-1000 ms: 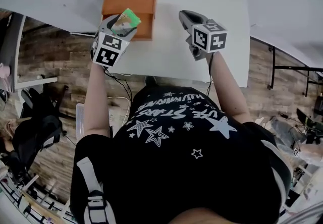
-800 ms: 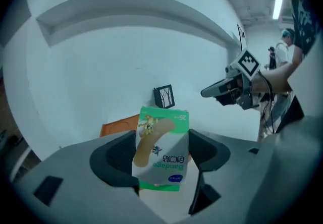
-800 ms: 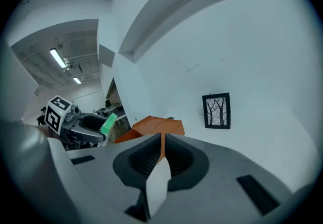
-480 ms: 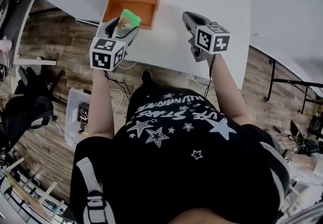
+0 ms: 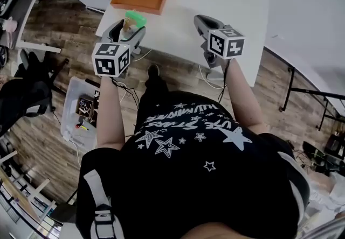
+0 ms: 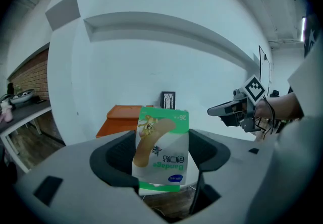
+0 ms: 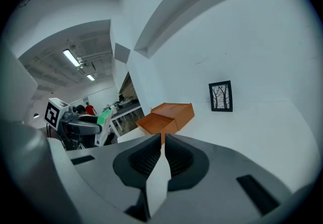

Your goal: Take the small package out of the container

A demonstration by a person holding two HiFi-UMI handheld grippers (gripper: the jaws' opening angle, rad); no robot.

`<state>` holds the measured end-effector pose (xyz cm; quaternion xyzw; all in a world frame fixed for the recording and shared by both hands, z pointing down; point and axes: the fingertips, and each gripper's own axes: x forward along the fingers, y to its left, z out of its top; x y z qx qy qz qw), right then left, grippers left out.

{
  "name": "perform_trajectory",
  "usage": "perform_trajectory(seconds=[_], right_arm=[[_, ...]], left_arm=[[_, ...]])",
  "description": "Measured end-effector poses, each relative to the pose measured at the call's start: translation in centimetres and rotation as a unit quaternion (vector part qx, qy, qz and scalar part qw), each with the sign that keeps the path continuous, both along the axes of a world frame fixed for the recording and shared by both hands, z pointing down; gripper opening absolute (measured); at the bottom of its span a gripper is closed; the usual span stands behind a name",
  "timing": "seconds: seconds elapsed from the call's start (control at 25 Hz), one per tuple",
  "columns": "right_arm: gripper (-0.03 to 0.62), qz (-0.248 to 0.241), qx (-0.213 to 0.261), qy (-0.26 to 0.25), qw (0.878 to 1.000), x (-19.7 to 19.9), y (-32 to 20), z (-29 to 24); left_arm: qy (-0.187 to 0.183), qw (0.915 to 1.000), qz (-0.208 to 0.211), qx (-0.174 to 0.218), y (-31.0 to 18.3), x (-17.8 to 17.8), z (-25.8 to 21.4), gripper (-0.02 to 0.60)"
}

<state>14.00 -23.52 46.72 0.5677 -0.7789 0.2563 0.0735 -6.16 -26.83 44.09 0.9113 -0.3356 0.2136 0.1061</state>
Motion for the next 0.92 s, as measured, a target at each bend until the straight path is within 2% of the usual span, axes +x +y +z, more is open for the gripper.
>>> perform_trajectory(seconds=[0.28, 0.48, 0.56, 0.68, 0.92], right_arm=[[0.057, -0.039, 0.003, 0.0, 0.999, -2.7, 3.8, -0.1], [0.057, -0.06, 0.006, 0.001, 0.998, -6.1, 6.0, -1.1], [0.057, -0.068, 0.007, 0.0, 0.998, -6.2, 6.9, -1.1], [0.057, -0.081, 0.008, -0.007, 0.997, -4.2, 9.0, -0.1], [0.057, -0.099, 0.012, -0.024, 0.995, 4.3, 14.9, 4.7]], left_arm=[[0.006, 0.9995, -0.03, -0.006, 6.0, -2.6, 0.2, 0.351], [0.011, 0.9987, -0.049, -0.01, 9.0, -5.8, -0.2, 0.351], [0.01, 0.9984, -0.055, -0.01, 10.4, -5.9, -0.1, 0.351], [0.008, 0.9975, -0.069, -0.012, 13.0, -4.0, 0.7, 0.351], [0.003, 0.996, -0.089, -0.005, 19.7, 4.7, 4.4, 0.351]])
